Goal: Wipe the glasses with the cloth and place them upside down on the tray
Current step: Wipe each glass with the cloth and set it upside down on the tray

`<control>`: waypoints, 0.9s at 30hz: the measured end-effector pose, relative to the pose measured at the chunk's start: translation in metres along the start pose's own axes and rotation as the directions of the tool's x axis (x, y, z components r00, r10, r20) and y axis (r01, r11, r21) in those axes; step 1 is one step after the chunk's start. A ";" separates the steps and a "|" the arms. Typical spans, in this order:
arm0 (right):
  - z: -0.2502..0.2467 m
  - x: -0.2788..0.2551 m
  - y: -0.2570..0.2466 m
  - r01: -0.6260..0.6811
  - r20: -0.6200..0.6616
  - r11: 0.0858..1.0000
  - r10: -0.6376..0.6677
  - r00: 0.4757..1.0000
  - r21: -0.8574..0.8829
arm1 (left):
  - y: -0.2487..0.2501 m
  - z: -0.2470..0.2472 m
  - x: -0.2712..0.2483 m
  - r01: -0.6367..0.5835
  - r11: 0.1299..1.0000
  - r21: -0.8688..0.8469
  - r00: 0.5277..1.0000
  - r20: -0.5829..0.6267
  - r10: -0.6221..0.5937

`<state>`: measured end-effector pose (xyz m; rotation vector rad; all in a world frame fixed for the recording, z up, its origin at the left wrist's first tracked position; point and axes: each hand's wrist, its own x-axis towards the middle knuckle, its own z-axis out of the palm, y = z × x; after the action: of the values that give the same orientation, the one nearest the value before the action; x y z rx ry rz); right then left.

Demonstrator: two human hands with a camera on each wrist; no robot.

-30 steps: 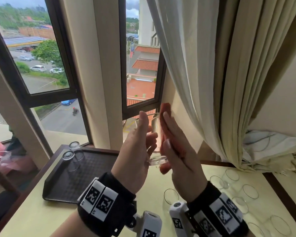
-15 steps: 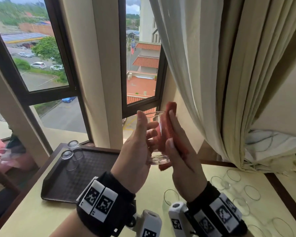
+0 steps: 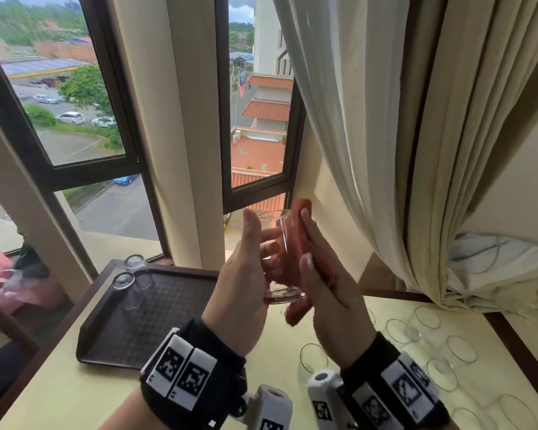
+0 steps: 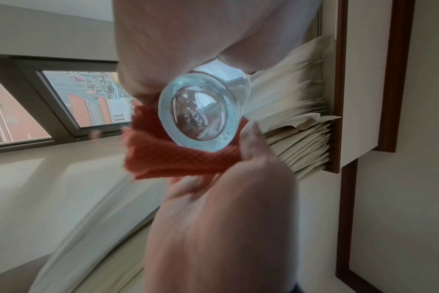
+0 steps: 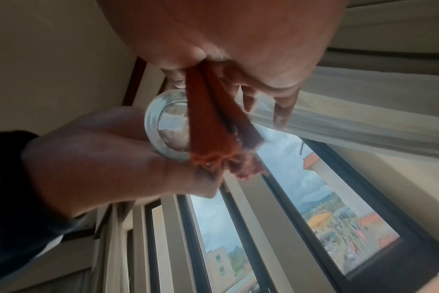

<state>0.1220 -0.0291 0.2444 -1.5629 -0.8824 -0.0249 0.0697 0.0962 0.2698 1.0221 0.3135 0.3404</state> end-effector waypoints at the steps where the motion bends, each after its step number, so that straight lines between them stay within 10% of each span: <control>1: 0.002 0.004 -0.007 0.039 -0.018 0.999 -0.039 0.999 -0.024 | -0.002 0.001 0.001 0.004 1.000 -0.025 1.000 -0.021 -0.005; 8: 0.014 -0.039 -0.001 0.269 0.203 0.925 -0.219 0.954 -0.269 | 0.007 -0.013 0.006 0.062 0.998 -0.013 0.997 -0.041 -0.062; 16: 0.001 -0.019 0.012 0.016 -0.019 1.000 -0.016 1.000 -0.022 | 0.005 -0.001 0.004 0.000 1.000 0.003 0.999 0.035 -0.001; 19: -0.002 -0.002 -0.004 0.107 -0.045 0.985 -0.114 0.993 -0.134 | 0.001 0.004 0.004 -0.019 1.000 0.022 1.000 0.004 0.019; 27: -0.001 -0.041 0.007 0.357 0.244 0.864 -0.283 0.927 -0.355 | 0.009 -0.009 0.008 0.035 0.999 0.018 0.999 -0.004 -0.035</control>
<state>0.0970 -0.0501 0.2184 -1.7911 -1.3453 -0.3219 0.0725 0.1108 0.2730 1.0321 0.3382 0.3083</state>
